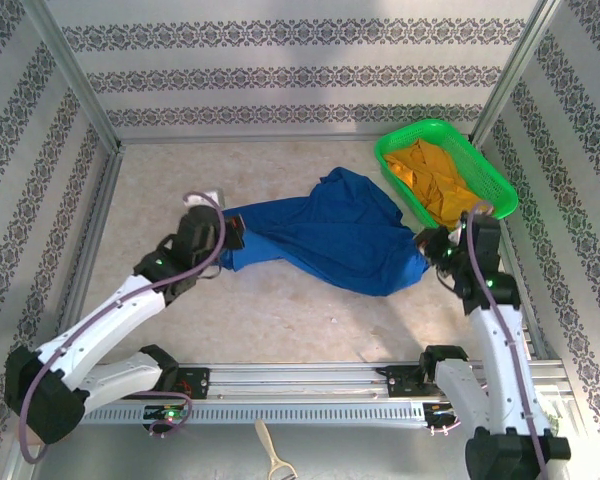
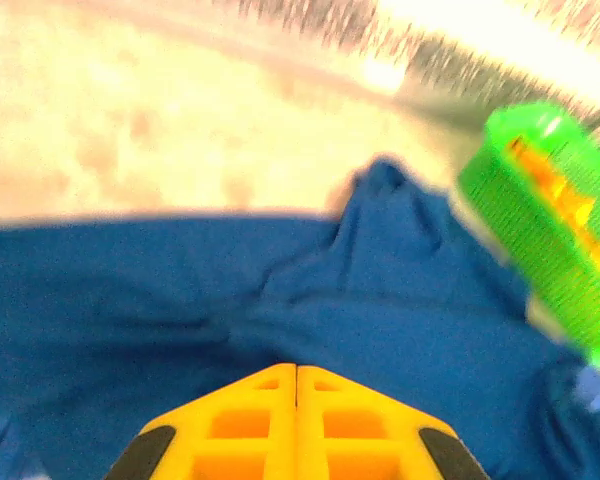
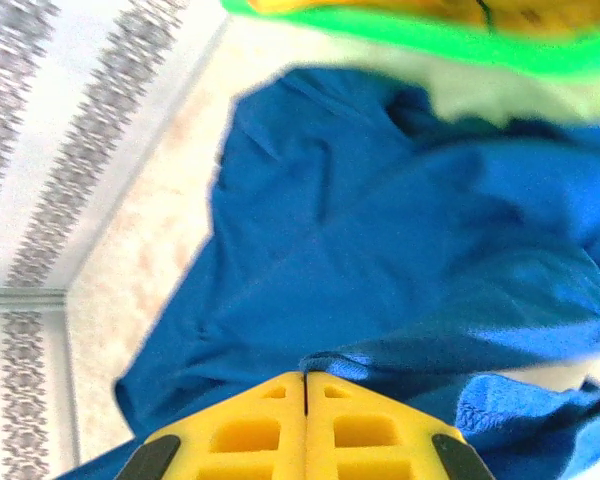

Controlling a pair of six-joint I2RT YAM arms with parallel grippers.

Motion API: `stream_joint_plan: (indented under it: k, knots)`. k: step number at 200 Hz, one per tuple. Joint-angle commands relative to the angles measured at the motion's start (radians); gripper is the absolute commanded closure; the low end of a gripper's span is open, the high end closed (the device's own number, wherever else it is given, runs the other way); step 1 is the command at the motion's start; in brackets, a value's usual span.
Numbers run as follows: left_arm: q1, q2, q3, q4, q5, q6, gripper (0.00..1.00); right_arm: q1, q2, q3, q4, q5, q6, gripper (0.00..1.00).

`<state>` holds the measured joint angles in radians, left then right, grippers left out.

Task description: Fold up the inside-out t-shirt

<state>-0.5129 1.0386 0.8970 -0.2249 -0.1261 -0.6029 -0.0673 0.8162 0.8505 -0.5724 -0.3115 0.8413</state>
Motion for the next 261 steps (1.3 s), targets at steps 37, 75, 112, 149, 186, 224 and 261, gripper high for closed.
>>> stream_joint_plan:
  k: [37,75,112,149,186,224,261]
  knots:
    - [0.402,0.065,0.448,0.019,0.238,0.031,1.00,-0.031,0.234,0.582,0.144,-0.090,0.097,1.00]
    - [0.473,0.116,0.662,0.032,0.260,0.004,1.00,-0.043,0.304,0.861,0.140,-0.109,0.148,1.00]
    - [0.506,0.135,0.806,0.059,0.252,-0.022,1.00,-0.083,0.332,1.072,0.115,-0.120,0.165,1.00]
    - [0.527,0.198,0.968,0.015,0.199,0.008,1.00,-0.095,0.403,1.277,0.090,-0.127,0.172,1.00]
    - [0.590,0.352,1.066,-0.023,0.274,-0.044,1.00,-0.067,0.474,1.275,0.125,-0.136,0.190,1.00]
    - [0.625,0.577,1.135,-0.003,0.395,-0.077,1.00,0.027,0.622,1.283,0.150,-0.099,0.148,1.00]
    - [0.631,0.822,1.362,-0.061,0.451,-0.066,1.00,0.066,0.873,1.520,0.144,-0.094,0.130,1.00]
